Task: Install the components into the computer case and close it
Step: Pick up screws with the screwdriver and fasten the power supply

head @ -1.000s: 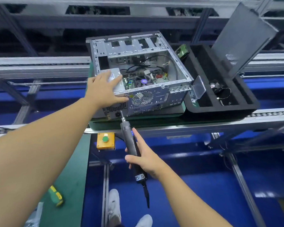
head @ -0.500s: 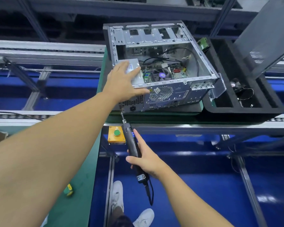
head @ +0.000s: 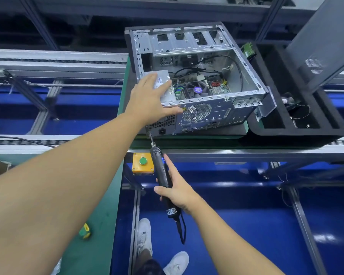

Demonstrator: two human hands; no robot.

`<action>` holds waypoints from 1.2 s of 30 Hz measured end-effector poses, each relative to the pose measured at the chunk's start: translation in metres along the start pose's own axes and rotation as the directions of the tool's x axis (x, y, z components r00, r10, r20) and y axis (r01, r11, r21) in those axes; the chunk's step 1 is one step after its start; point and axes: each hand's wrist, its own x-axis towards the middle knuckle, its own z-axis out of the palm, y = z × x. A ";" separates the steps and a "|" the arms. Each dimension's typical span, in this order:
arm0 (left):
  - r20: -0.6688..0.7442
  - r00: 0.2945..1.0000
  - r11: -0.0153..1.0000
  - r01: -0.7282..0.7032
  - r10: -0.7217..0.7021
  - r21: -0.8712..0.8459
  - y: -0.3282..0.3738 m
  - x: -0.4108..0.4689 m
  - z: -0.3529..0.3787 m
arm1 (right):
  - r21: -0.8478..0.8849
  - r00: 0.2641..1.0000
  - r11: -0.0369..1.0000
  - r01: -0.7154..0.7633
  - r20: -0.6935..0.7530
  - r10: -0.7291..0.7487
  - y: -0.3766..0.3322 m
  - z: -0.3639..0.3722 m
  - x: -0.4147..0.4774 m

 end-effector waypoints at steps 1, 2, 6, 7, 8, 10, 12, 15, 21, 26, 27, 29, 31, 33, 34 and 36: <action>-0.002 1.000 1.000 -0.001 0.001 -0.001 0.000 0.000 0.000 | -0.001 1.000 1.000 -0.002 -0.001 0.002 0.000 0.000 0.000; -0.004 1.000 1.000 -0.001 0.001 -0.001 0.000 0.000 0.001 | 0.000 1.000 1.000 -0.004 -0.002 0.004 0.000 -0.001 0.000; -0.007 1.000 1.000 -0.004 0.004 0.010 -0.001 0.000 0.001 | -0.026 1.000 1.000 -0.015 -0.003 0.014 -0.001 -0.003 0.001; -0.006 1.000 1.000 -0.004 0.004 0.008 -0.001 0.000 0.001 | -0.032 1.000 0.999 -0.018 -0.006 0.017 -0.001 -0.004 0.001; -0.004 1.000 1.000 -0.002 0.002 0.005 -0.001 0.000 0.001 | -0.033 1.000 0.999 -0.021 -0.008 0.021 -0.001 -0.005 0.001; -0.005 1.000 1.000 -0.001 0.001 0.001 0.000 0.000 0.000 | -0.037 1.000 0.999 -0.028 -0.010 0.028 -0.002 -0.006 0.000; -0.004 1.000 1.000 -0.001 0.001 0.005 0.000 0.000 0.000 | -0.045 0.999 0.998 -0.032 -0.007 0.032 -0.003 -0.005 0.000; -0.006 1.000 1.000 -0.001 0.001 0.010 0.000 -0.001 0.001 | -0.052 1.000 0.998 -0.031 -0.006 0.031 -0.005 -0.003 -0.001; -0.003 1.000 1.000 0.000 0.000 0.019 0.000 0.000 0.002 | -0.096 1.000 0.995 -0.023 -0.007 0.022 -0.010 0.005 -0.003; -0.003 1.000 1.000 0.005 -0.005 0.019 0.000 -0.001 0.000 | -0.126 0.999 0.991 -0.034 -0.042 0.029 -0.017 0.014 -0.004; -0.003 1.000 1.000 0.005 -0.005 0.016 0.000 -0.001 0.000 | -0.132 0.999 0.991 -0.033 -0.047 0.027 -0.018 0.015 -0.004; -0.004 1.000 1.000 0.006 -0.006 0.012 0.001 -0.001 0.000 | -0.148 0.998 0.988 -0.033 -0.055 0.025 -0.018 0.014 -0.004; -0.004 1.000 1.000 0.006 -0.006 0.013 0.000 -0.002 0.000 | -0.159 0.998 0.987 -0.037 -0.064 0.027 -0.018 0.012 -0.005; -0.005 1.000 1.000 0.006 -0.006 0.009 0.000 -0.001 0.000 | -0.148 0.998 0.988 -0.039 -0.064 0.030 -0.018 0.010 -0.005; -0.005 1.000 1.000 0.006 -0.006 0.008 0.000 -0.002 0.000 | -0.139 0.998 0.990 -0.038 -0.058 0.030 -0.019 0.009 -0.005; -0.008 1.000 1.000 0.004 -0.004 0.007 0.001 -0.001 0.000 | -0.129 0.998 0.991 -0.034 -0.051 0.028 -0.020 0.007 -0.004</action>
